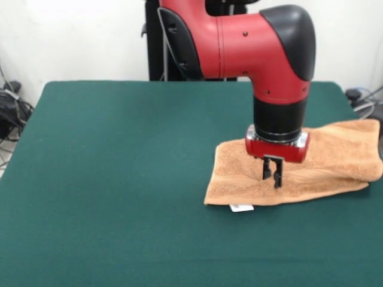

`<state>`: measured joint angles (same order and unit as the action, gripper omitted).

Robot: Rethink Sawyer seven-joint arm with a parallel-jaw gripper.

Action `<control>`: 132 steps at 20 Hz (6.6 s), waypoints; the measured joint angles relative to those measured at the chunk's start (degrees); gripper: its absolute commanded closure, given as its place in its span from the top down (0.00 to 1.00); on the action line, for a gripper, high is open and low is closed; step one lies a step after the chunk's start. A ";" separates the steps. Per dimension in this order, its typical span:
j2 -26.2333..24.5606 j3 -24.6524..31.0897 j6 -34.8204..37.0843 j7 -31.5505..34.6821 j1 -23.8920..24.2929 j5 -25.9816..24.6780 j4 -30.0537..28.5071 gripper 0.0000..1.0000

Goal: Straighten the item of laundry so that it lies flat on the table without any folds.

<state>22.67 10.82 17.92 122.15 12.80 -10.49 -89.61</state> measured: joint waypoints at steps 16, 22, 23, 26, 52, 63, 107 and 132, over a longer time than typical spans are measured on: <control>-0.56 -1.23 3.08 0.00 -1.52 -0.01 3.21 0.00; -1.01 -1.23 3.11 0.00 -1.52 0.00 3.96 0.00; -1.10 -1.23 3.11 0.00 -1.52 0.00 4.07 0.00; -1.37 -1.23 3.11 0.00 -1.52 0.00 4.26 0.00; -1.62 -1.23 3.11 0.00 -1.52 -0.01 4.54 0.00; -1.69 -1.24 3.13 0.00 -1.49 -0.02 6.06 1.00; 0.38 -1.23 8.28 0.00 1.39 -0.04 7.65 0.00; 12.58 4.56 42.38 -21.70 16.09 -4.58 13.18 0.00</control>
<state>35.25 15.38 60.30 100.46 28.89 -15.07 -76.43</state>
